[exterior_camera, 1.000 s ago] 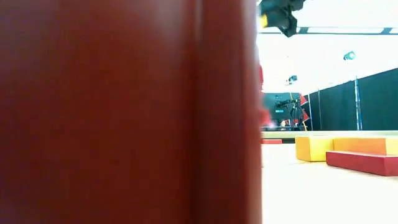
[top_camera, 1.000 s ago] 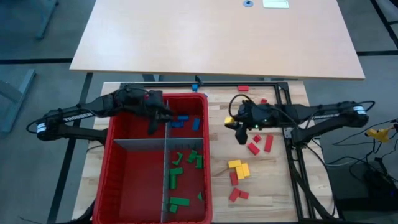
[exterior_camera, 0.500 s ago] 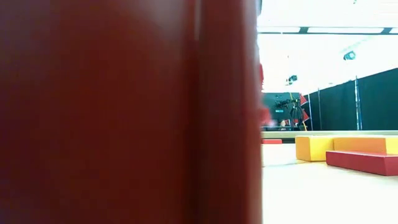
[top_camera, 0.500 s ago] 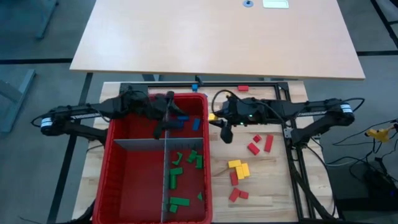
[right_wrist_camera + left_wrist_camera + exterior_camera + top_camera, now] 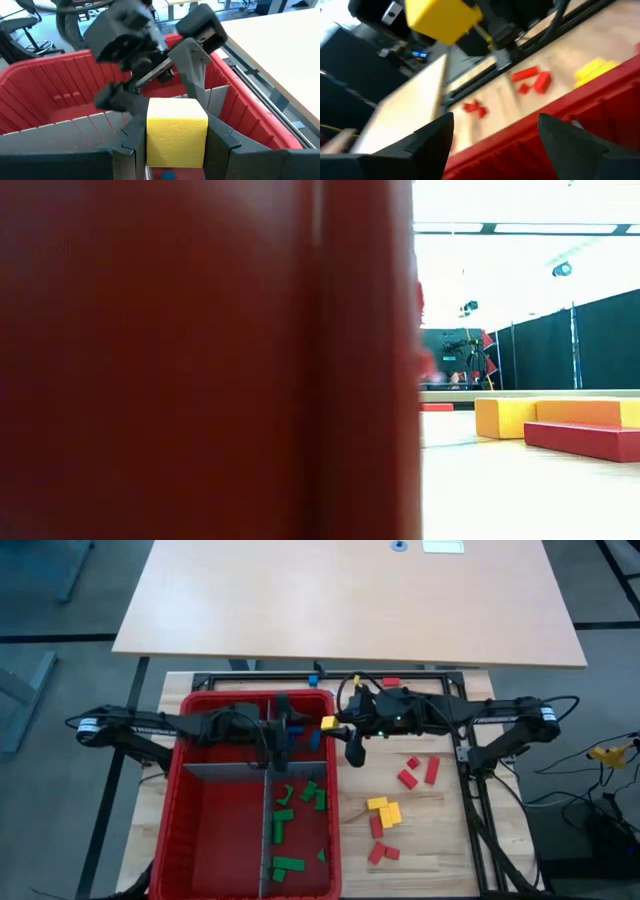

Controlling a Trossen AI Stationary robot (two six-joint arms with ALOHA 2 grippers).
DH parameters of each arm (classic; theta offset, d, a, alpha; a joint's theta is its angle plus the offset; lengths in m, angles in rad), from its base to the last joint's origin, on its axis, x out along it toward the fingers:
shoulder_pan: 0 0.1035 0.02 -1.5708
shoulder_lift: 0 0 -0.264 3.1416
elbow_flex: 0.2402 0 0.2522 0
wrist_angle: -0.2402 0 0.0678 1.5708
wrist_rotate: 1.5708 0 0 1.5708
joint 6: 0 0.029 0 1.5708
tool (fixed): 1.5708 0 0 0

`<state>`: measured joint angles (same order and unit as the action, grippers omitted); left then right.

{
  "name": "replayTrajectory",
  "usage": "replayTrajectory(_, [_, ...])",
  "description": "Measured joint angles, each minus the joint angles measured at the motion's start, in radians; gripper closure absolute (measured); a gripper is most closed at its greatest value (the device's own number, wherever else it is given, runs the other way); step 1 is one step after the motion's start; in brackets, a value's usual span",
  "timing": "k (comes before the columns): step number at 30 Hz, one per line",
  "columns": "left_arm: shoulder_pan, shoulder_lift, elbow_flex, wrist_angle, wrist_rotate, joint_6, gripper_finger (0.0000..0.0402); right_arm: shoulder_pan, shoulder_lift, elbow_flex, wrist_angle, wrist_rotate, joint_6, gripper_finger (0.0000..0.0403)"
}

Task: Sort blocks

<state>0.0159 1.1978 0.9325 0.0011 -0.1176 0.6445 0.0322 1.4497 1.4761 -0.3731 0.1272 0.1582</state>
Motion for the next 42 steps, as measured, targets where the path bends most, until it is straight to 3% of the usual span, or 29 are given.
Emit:
replayTrajectory(6, [-0.073,0.038,0.0,0.122,-0.229,0.186,0.0127,0.0,-0.001,0.008,0.012,-0.001,-0.002,0.0292])
replayTrajectory(9, [-0.097,0.05,0.0,0.19,-0.286,0.277,0.0127,0.0,-0.001,0.008,0.013,-0.001,-0.002,0.0292])
replayTrajectory(25, [-0.167,0.058,0.0,0.357,-0.31,0.418,0.0128,-0.007,-0.001,0.008,0.013,-0.005,-0.003,0.0292])
replayTrajectory(42, [-0.166,0.075,0.0,0.426,-0.262,0.417,0.0128,-0.014,0.009,0.007,0.068,-0.052,-0.003,0.0292])
